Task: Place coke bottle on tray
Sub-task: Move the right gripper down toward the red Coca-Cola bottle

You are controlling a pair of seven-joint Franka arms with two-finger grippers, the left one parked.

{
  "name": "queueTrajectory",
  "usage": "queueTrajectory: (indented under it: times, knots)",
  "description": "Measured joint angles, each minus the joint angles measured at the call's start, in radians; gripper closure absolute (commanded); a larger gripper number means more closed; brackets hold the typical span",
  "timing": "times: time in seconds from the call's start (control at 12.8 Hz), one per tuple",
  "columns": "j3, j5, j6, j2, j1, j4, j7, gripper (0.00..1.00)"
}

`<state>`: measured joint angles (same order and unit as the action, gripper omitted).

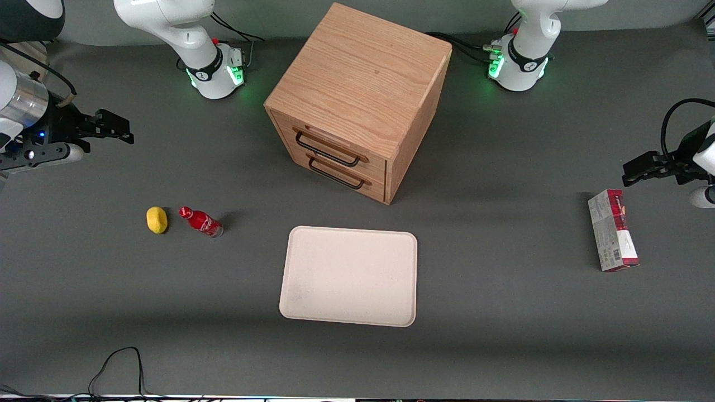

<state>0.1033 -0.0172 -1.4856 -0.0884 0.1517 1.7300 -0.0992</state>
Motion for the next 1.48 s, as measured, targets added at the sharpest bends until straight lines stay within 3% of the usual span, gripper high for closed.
queueTrajectory:
  times: [0.93,1.25,1.48]
  knots:
    - [-0.006,0.000,0.064,0.034,0.000,-0.067,0.000,0.00]
    - [-0.006,0.000,0.114,0.140,0.000,-0.211,0.009,0.00]
    - [-0.016,0.000,0.200,0.342,0.002,-0.455,0.079,0.00]
